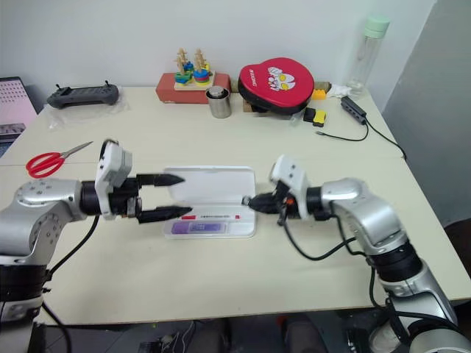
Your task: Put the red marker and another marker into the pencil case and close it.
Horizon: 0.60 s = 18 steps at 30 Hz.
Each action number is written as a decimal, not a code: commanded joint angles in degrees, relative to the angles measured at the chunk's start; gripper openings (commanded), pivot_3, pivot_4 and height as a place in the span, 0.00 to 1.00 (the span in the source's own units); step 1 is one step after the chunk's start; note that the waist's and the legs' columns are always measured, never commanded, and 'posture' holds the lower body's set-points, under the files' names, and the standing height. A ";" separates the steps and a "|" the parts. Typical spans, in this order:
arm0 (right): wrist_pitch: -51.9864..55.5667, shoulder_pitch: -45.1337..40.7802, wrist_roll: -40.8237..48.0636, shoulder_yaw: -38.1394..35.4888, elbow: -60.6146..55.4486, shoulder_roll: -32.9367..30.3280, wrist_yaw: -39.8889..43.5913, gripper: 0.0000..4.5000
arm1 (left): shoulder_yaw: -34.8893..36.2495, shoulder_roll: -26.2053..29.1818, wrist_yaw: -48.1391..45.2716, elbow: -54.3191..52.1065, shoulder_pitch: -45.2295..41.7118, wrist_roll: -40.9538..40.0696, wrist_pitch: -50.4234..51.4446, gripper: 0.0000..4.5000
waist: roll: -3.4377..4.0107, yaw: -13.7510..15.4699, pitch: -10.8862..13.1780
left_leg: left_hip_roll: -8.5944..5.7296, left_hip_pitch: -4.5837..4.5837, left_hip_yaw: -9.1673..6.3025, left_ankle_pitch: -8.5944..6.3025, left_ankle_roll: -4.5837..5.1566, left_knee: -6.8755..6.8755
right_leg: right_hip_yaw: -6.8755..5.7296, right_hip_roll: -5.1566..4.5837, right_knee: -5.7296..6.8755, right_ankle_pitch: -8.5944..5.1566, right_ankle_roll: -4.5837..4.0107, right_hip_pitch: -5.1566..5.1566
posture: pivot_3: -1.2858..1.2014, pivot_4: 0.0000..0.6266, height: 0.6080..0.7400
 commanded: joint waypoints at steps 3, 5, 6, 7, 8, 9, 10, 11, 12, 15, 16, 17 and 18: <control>-3.61 -2.42 -6.33 4.81 7.01 3.09 -0.75 0.06 | 1.18 2.56 -1.95 -2.95 1.53 -0.19 -2.71 1.00 | -0.01 0.96 0.00 | -0.03 -0.03 0.02 0.00 0.00 0.14 | 0.03 -0.03 -0.01 -0.02 -0.02 0.02 | 0.52 0.24 1.00; -4.28 -2.68 -7.57 5.47 8.30 3.57 -0.32 0.06 | 1.34 2.63 -1.83 -3.57 1.64 -0.47 -2.61 1.00 | -0.01 1.31 0.00 | -0.03 -0.12 0.02 0.00 -0.01 0.26 | 0.04 -0.04 -0.02 0.01 0.03 0.01 | 0.52 0.24 1.00; -4.52 -2.80 -8.05 5.68 8.84 3.75 -0.19 0.06 | 1.35 2.63 -1.74 -3.79 1.71 -0.50 -2.57 1.00 | -0.01 1.45 0.00 | -0.03 -0.12 0.05 0.00 -0.01 0.27 | 0.07 -0.04 -0.03 0.05 0.11 0.01 | 0.52 0.24 1.00; -4.76 -2.94 -8.53 5.89 9.41 3.88 -0.02 0.06 | 1.33 2.57 -1.58 -4.05 1.76 -0.57 -2.47 1.00 | -0.01 1.47 0.00 | -0.03 -0.12 0.07 0.00 -0.01 0.27 | 0.07 -0.04 -0.03 0.09 0.18 0.01 | 0.52 0.24 1.00; -5.07 -3.06 -9.07 6.13 9.99 4.00 0.12 0.06 | 1.30 2.44 -1.35 -4.26 1.78 -0.60 -2.48 1.00 | -0.02 1.52 0.00 | -0.03 -0.12 0.07 0.00 -0.01 0.27 | 0.07 -0.04 -0.03 0.09 0.17 0.01 | 0.52 0.24 1.00; -5.21 -3.14 -9.42 6.19 10.42 4.18 0.12 0.06 | 1.34 2.26 -1.09 -4.47 1.79 -0.66 -2.58 1.00 | -0.02 1.53 0.00 | -0.02 -0.12 0.06 0.00 -0.01 0.24 | 0.05 -0.03 -0.02 0.07 0.13 0.01 | 0.52 0.24 1.00; -5.22 -3.17 -9.60 6.14 10.59 4.35 0.18 0.06 | 1.44 2.14 -0.90 -4.78 1.84 -0.94 -2.43 1.00 | -0.02 1.52 0.00 | -0.02 -0.11 0.06 0.00 -0.01 0.23 | 0.04 -0.02 -0.02 0.06 0.11 0.01 | 0.52 0.24 1.00; -5.16 -3.20 -9.65 6.05 10.51 4.42 0.42 0.06 | 1.48 2.08 -0.69 -5.04 1.78 -1.18 -2.24 1.00 | -0.02 1.52 0.00 | -0.01 -0.11 0.05 0.00 -0.01 0.20 | 0.04 -0.01 -0.02 0.05 0.09 -0.01 | 0.52 0.24 1.00; -5.09 -3.23 -9.77 5.86 10.44 4.51 0.64 0.14 | 1.60 2.01 -0.49 -5.29 1.66 -1.54 -2.01 1.00 | -0.01 1.52 0.00 | -0.01 -0.11 0.05 0.00 -0.01 0.19 | 0.04 -0.01 -0.01 0.04 0.08 -0.01 | 0.52 0.24 1.00; -5.16 -3.34 -9.98 5.46 10.51 4.63 1.17 0.28 | 1.90 1.84 0.04 -5.61 1.10 -2.32 -1.37 1.00 | -0.01 1.50 0.00 | -0.01 -0.11 0.06 -0.01 -0.01 0.17 | 0.04 -0.01 -0.01 0.03 0.06 -0.02 | 0.52 0.24 1.00; -5.25 -3.35 -10.00 5.36 10.54 4.65 1.28 0.34 | 1.92 1.79 0.17 -5.64 0.94 -2.46 -1.24 1.00 | -0.01 1.50 0.00 | -0.01 -0.11 0.05 -0.01 -0.01 0.16 | 0.03 -0.01 -0.01 0.03 0.06 -0.02 | 0.52 0.24 1.00; -5.33 -3.35 -10.04 5.28 10.51 4.68 1.34 0.37 | 1.91 1.78 0.32 -5.69 0.83 -2.58 -1.15 1.00 | -0.02 1.50 0.00 | -0.01 -0.11 0.05 -0.01 0.00 0.16 | 0.03 -0.01 -0.01 0.03 0.06 -0.02 | 0.52 0.24 1.00; -5.43 -3.45 -10.08 5.16 10.63 4.75 1.38 0.44 | 1.78 1.75 0.51 -5.64 0.63 -2.68 -1.12 1.00 | -0.01 1.49 0.00 | -0.01 -0.11 0.05 -0.01 -0.01 0.17 | 0.03 -0.01 -0.01 0.03 0.07 -0.02 | 0.52 0.24 1.00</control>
